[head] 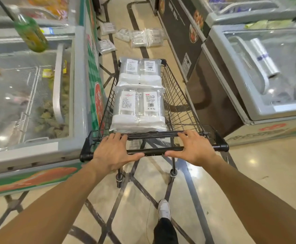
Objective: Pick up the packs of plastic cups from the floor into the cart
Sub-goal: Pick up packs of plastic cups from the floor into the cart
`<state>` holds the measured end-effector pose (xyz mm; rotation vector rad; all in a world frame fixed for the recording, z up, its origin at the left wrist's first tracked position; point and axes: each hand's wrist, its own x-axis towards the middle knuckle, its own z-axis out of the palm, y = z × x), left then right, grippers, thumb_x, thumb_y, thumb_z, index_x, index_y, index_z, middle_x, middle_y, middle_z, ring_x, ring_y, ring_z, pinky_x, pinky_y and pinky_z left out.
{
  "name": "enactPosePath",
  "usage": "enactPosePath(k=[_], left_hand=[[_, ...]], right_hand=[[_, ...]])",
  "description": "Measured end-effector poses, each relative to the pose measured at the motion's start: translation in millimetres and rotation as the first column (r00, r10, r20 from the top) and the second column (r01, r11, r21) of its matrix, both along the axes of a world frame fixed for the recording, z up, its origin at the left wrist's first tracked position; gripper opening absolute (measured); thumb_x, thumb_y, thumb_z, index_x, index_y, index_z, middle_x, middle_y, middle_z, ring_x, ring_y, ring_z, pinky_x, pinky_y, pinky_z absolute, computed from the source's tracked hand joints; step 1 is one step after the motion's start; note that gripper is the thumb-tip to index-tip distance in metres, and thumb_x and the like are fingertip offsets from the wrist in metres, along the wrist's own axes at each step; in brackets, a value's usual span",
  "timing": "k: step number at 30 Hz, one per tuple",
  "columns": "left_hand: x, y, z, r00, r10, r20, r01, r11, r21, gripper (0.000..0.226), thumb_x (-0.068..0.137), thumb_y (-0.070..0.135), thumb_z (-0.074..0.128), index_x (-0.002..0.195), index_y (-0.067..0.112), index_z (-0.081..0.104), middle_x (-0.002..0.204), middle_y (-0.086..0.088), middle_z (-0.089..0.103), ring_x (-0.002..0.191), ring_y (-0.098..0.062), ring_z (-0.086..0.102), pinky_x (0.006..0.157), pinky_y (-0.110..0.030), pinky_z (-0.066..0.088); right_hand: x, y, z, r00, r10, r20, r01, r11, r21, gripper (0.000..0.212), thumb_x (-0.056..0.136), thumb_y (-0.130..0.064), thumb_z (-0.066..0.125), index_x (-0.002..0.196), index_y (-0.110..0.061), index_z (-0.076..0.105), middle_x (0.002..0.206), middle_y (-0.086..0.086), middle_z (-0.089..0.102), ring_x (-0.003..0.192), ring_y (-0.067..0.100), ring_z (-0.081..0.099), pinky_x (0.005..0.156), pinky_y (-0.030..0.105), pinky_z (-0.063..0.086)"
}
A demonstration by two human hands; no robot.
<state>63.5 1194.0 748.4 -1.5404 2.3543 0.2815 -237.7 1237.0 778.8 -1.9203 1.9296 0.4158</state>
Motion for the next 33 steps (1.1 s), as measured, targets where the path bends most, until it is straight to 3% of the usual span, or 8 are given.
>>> enactPosePath(k=[11,18,22,33], left_hand=[[-53,-152,8,0.994,0.112,0.017,-0.113,0.994,0.014,0.134,0.068,0.109,-0.001,0.159,0.021,0.042,0.149,-0.01,0.053,0.137,-0.031,0.051,0.119,-0.049,0.04],[-74,-259,9,0.986,0.161,0.032,-0.162,0.987,0.018,0.124,0.077,0.106,0.012,0.16,0.019,0.041,0.153,-0.01,0.051,0.141,-0.031,0.049,0.121,-0.049,0.039],[-78,-335,9,0.985,0.17,0.038,-0.171,0.985,0.005,0.127,0.075,0.107,0.008,0.159,0.018,0.043,0.154,-0.01,0.051,0.141,-0.031,0.048,0.12,-0.05,0.04],[-72,-573,15,0.978,0.203,0.051,-0.205,0.978,0.03,0.128,0.076,0.107,0.011,0.166,0.019,0.034,0.165,-0.01,0.041,0.151,-0.032,0.04,0.124,-0.051,0.035]], right_hand=[[-50,-181,9,0.995,0.096,-0.026,-0.095,0.995,0.029,0.132,0.07,-0.11,0.029,0.169,-0.022,0.03,0.173,0.008,0.029,0.158,0.031,0.029,0.124,0.054,0.033],[-72,-301,4,0.987,0.153,-0.043,-0.155,0.988,-0.026,0.133,0.067,-0.112,0.025,0.163,-0.022,0.039,0.159,0.007,0.042,0.147,0.029,0.042,0.114,0.054,0.044],[-78,-382,-1,0.979,0.196,-0.056,-0.199,0.978,-0.061,0.13,0.068,-0.113,0.021,0.156,-0.021,0.048,0.15,0.007,0.049,0.138,0.029,0.05,0.105,0.051,0.05],[-67,-622,-4,0.979,0.192,-0.069,-0.198,0.977,-0.085,0.128,0.071,-0.111,0.021,0.156,-0.02,0.047,0.148,0.006,0.049,0.139,0.028,0.049,0.099,0.049,0.052]])
